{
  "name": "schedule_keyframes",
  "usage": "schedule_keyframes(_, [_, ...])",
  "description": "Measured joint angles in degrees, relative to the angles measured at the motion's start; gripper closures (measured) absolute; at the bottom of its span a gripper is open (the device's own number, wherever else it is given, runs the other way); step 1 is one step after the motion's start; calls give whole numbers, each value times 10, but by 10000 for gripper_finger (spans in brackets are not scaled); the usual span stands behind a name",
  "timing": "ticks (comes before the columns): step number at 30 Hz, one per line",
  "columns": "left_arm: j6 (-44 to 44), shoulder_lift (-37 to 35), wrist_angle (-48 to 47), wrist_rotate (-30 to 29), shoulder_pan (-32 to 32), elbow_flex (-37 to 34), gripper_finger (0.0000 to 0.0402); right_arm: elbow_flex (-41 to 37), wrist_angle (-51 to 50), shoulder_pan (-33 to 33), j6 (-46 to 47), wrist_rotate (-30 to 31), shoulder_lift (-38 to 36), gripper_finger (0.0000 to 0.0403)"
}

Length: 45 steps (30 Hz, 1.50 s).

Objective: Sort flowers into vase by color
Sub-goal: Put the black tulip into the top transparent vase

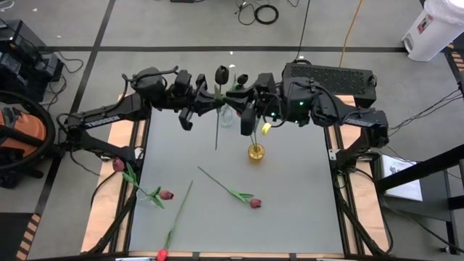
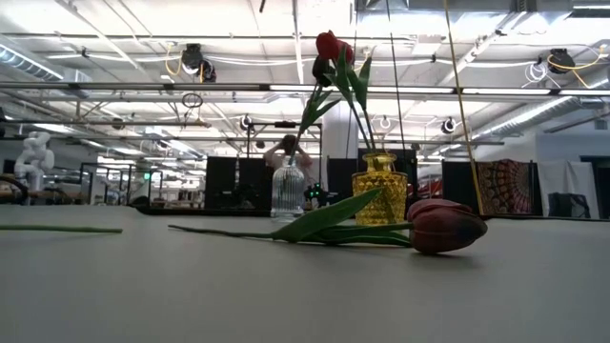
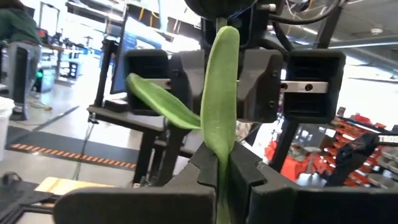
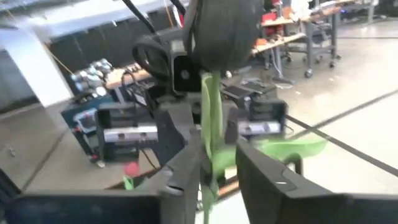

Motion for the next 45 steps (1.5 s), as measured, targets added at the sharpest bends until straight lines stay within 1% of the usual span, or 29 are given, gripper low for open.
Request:
schedule_keyframes(4, [18,0,3,-1,19,0,394,0,-19,0,-1,8,-19,282])
schedule_keyframes(7, [37,0,5,-2,33,0,394,0,-37,0,0,17,-34,271])
schedule_keyframes(15, [95,0,1,-5,84,0,394,0,-92,12,15,26,-53,266])
schedule_keyframes(20, [137,1,1,-9,118,0,394,0,-138,42,36,73,-58,266])
schedule_keyframes(25, [139,24,6,-10,149,0,394,0,-166,78,60,132,-58,266])
schedule_keyframes(29, [149,55,21,15,162,0,394,0,-173,106,78,167,-58,266])
schedule_keyframes(32, [149,83,51,41,167,0,394,0,-173,127,90,188,-57,266])
schedule_keyframes(36, [148,109,82,50,178,0,394,0,-173,153,111,214,-57,266])
schedule_keyframes(40, [149,123,87,56,194,0,394,0,-173,178,138,230,-57,266])
schedule_keyframes(45, [150,137,101,93,219,0,394,0,-172,199,173,231,-56,266])
